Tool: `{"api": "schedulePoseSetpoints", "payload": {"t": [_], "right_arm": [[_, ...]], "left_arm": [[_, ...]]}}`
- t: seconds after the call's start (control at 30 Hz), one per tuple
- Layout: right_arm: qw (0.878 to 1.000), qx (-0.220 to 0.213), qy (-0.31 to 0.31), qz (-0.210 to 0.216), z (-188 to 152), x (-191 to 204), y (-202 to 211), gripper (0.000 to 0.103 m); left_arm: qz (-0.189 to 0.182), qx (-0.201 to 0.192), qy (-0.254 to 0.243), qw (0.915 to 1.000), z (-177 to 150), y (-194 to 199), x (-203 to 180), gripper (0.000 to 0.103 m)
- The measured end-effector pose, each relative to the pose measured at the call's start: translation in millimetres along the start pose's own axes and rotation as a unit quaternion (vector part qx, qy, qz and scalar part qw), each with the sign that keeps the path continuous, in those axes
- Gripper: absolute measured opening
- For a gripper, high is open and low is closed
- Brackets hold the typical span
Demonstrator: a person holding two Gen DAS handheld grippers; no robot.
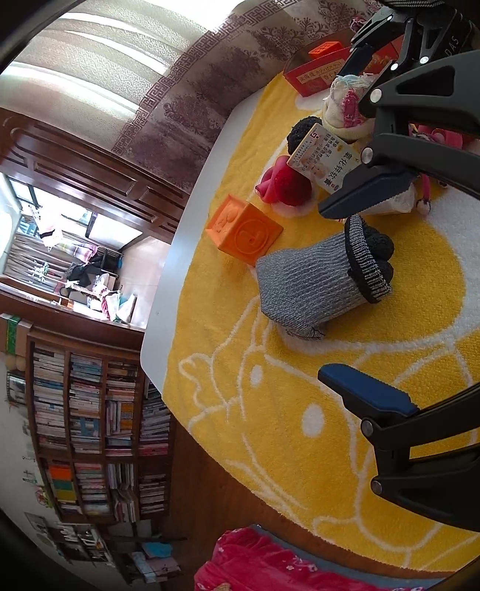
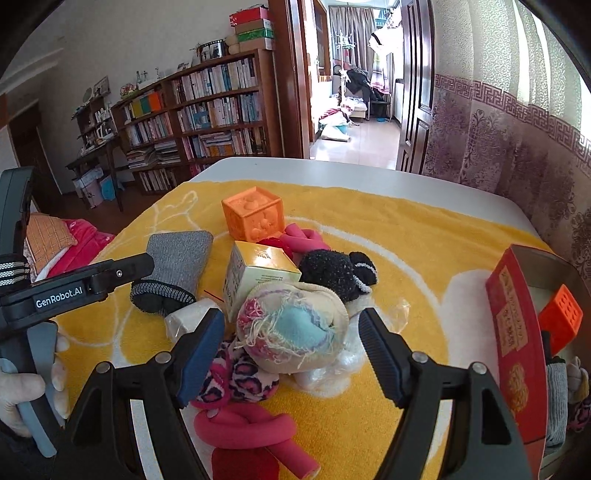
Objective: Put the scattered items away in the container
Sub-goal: 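Grasp the large grey sock with the left gripper while the right grasps the cream fuzzy ball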
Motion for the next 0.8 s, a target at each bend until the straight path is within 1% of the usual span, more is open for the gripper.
{"api": "schedulePoseSetpoints", "payload": {"t": [0.2, 0.33, 0.43, 0.5, 0.6, 0.67, 0.77, 0.8], "right_arm": [[1.000, 0.007, -0.015, 0.010, -6, -8, -8, 0.078], [1.000, 0.010, -0.013, 0.015, -8, -8, -9, 0.068], [1.000, 0.008, -0.014, 0.018, -9, -8, -8, 0.068], [1.000, 0.006, -0.015, 0.019, -9, -9, -7, 0.068], [1.000, 0.006, -0.015, 0.023, -9, -9, -7, 0.065], [1.000, 0.005, -0.013, 0.024, -9, -8, -6, 0.064], [1.000, 0.005, -0.011, 0.025, -10, -7, -5, 0.063], [1.000, 0.004, -0.011, 0.025, -10, -7, -5, 0.063]], "left_arm": [[0.002, 0.012, -0.015, 0.9998, -4, -10, -8, 0.082], [-0.004, 0.030, -0.018, 0.9994, -6, -23, -14, 0.082], [-0.009, 0.056, -0.009, 0.9984, -8, -34, -16, 0.082], [-0.010, 0.068, -0.001, 0.9976, -7, -41, -14, 0.082], [-0.011, 0.082, 0.009, 0.9966, -4, -50, -12, 0.082], [-0.016, 0.077, 0.013, 0.9968, -3, -55, -11, 0.082], [-0.016, 0.067, 0.001, 0.9976, -2, -57, -13, 0.082], [-0.016, 0.065, -0.003, 0.9978, -2, -57, -13, 0.080]]}}
Point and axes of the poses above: each gripper's, at about its wrist camera, not at the fingertips, and y roughly against the way its jaws point, x to its left, z to its top, the point moved 7 cm from there along -y, roughly the way its jaws point
